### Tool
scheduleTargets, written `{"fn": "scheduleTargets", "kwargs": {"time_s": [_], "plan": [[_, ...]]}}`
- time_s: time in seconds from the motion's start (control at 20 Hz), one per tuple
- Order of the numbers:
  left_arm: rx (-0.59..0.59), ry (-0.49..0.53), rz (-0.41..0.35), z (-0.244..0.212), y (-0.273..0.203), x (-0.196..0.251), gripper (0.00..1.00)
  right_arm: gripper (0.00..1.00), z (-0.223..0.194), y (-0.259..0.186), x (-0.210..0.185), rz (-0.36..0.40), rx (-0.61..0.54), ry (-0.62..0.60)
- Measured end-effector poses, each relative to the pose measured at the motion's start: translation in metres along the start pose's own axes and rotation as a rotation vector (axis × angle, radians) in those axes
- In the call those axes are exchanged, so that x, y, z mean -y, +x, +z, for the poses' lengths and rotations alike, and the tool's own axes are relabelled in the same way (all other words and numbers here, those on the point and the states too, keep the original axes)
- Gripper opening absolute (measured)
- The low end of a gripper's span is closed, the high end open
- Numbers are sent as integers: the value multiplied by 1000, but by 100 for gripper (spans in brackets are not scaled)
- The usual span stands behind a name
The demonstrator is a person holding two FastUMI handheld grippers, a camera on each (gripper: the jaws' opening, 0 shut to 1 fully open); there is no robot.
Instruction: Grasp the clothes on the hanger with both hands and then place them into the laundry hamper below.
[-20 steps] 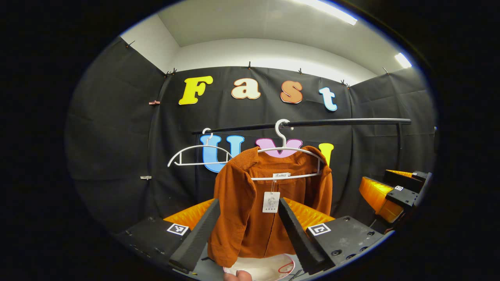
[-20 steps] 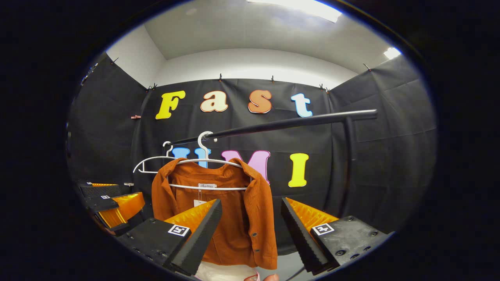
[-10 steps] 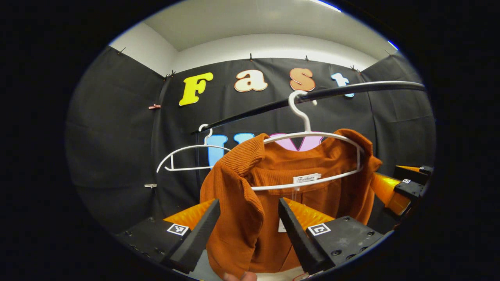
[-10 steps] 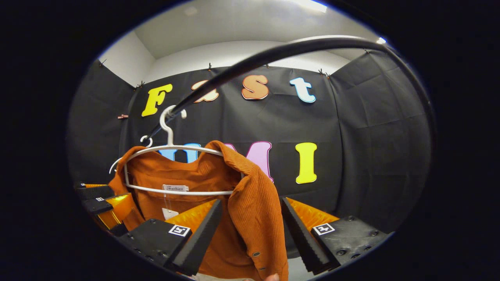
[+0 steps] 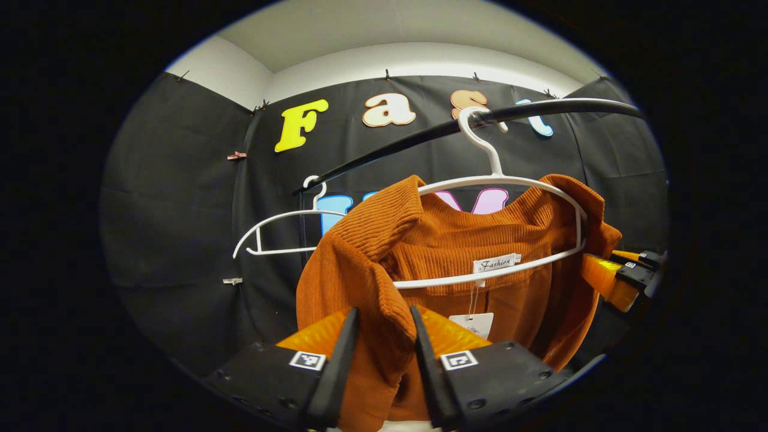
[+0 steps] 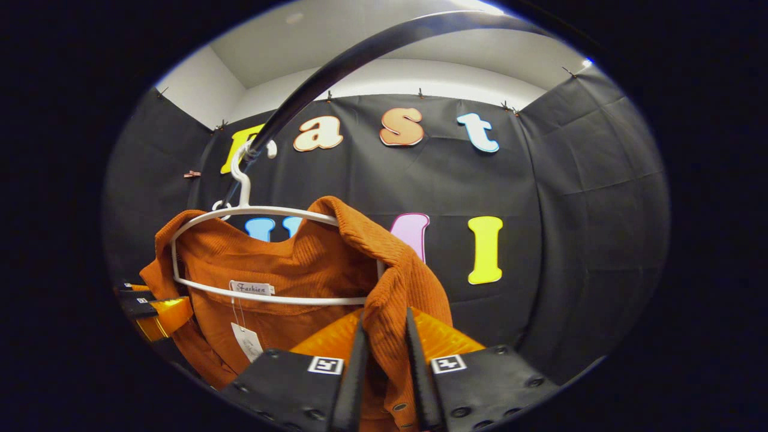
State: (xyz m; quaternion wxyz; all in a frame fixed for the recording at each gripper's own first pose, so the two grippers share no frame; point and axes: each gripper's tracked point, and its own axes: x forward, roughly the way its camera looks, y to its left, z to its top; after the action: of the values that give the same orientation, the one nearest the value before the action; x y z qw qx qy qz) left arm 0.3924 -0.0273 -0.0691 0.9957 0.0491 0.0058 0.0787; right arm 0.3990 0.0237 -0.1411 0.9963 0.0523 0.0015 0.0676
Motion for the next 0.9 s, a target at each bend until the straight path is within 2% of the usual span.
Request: {"fn": "scheduleTargets", "kwargs": {"time_s": [0.1, 0.15, 0.3, 0.45, 0.65, 0.9], "plan": [[3, -14, -1, 0, 2, -1, 27, 8, 3, 1, 2, 13, -5, 19], [0, -26, -9, -1, 4, -1, 15, 8, 5, 1, -3, 33, -14, 63], [-16, -62, -9, -2, 7, -6, 5, 8, -4, 4, -11, 87, -59, 163], [-36, -92, -9, -3, 7, -7, 5, 8, -11, 6, -7, 110, -101, 261], [-39, -69, -3, -1, 12, -8, 5, 8, -9, 7, -7, 145, -130, 351], [-37, -33, -11, 2, 11, -2, 5, 4, 2, 8, 2, 130, -147, 419]]}}
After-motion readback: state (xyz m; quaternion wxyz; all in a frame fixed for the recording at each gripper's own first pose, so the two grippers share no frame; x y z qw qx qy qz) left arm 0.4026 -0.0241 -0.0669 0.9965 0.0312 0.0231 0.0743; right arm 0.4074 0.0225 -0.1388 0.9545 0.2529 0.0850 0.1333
